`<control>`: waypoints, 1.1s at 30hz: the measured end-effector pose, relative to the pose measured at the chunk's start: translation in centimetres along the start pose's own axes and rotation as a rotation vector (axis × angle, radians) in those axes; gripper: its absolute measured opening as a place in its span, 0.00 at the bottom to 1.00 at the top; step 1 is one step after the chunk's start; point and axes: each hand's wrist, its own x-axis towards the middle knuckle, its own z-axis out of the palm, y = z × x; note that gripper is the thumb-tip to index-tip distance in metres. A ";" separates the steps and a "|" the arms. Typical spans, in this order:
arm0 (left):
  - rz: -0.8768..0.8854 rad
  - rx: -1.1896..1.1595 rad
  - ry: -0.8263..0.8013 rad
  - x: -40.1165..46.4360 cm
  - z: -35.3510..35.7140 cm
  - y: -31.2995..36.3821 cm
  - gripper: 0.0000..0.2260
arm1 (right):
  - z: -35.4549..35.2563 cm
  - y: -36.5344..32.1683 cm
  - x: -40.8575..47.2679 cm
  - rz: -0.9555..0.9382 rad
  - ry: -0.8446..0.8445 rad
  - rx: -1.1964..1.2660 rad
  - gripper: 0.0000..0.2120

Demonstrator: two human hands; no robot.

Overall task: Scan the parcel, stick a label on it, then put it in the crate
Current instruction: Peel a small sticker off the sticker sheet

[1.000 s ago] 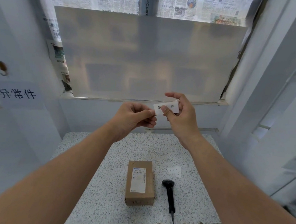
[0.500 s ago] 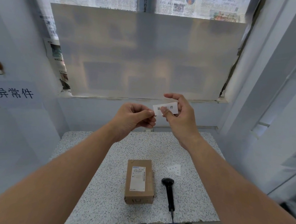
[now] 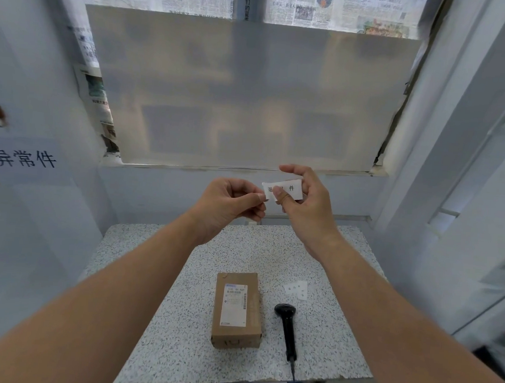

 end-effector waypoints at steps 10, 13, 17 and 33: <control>0.066 0.119 0.085 0.2 0.2 -0.6 0.08 | -0.3 1.0 -0.7 -0.127 0.010 -0.361 0.09; 0.077 0.149 0.096 0.3 0.1 -1.1 0.07 | -0.3 1.4 -0.9 -0.145 -0.040 -0.392 0.13; 0.068 0.196 0.094 0.4 0.2 -1.8 0.07 | -0.3 2.1 -0.8 -0.169 -0.005 -0.437 0.10; -0.038 0.340 0.055 1.1 -1.0 -6.3 0.05 | 1.2 7.0 -1.3 0.034 -0.026 -0.410 0.06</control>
